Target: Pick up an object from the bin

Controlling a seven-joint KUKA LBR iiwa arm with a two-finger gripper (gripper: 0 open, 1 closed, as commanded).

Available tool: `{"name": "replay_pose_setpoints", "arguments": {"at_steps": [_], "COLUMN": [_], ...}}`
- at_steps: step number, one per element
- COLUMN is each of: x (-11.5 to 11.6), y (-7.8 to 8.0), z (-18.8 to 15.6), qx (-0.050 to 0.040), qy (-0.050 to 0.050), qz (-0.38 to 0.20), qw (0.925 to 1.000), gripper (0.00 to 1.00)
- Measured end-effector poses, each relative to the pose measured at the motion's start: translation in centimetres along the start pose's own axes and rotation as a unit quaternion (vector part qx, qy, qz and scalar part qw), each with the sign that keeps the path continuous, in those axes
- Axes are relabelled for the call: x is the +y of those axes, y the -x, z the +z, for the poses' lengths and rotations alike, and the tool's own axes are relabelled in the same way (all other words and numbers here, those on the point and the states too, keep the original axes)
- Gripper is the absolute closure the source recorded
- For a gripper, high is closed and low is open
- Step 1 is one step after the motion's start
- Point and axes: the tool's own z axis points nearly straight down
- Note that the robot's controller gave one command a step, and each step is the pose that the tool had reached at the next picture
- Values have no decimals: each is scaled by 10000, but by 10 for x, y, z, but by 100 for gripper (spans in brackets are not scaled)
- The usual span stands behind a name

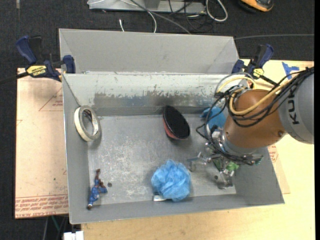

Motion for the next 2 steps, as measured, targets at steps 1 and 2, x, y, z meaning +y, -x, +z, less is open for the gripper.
{"name": "replay_pose_setpoints", "arguments": {"at_steps": [1, 2], "x": [7, 7], "y": [-3, -3], "z": [-63, -63], "qx": [-5, -5], "qy": [11, 12], "qz": [-1163, -1163], "qw": [9932, 9932], "gripper": [100, 100]}}
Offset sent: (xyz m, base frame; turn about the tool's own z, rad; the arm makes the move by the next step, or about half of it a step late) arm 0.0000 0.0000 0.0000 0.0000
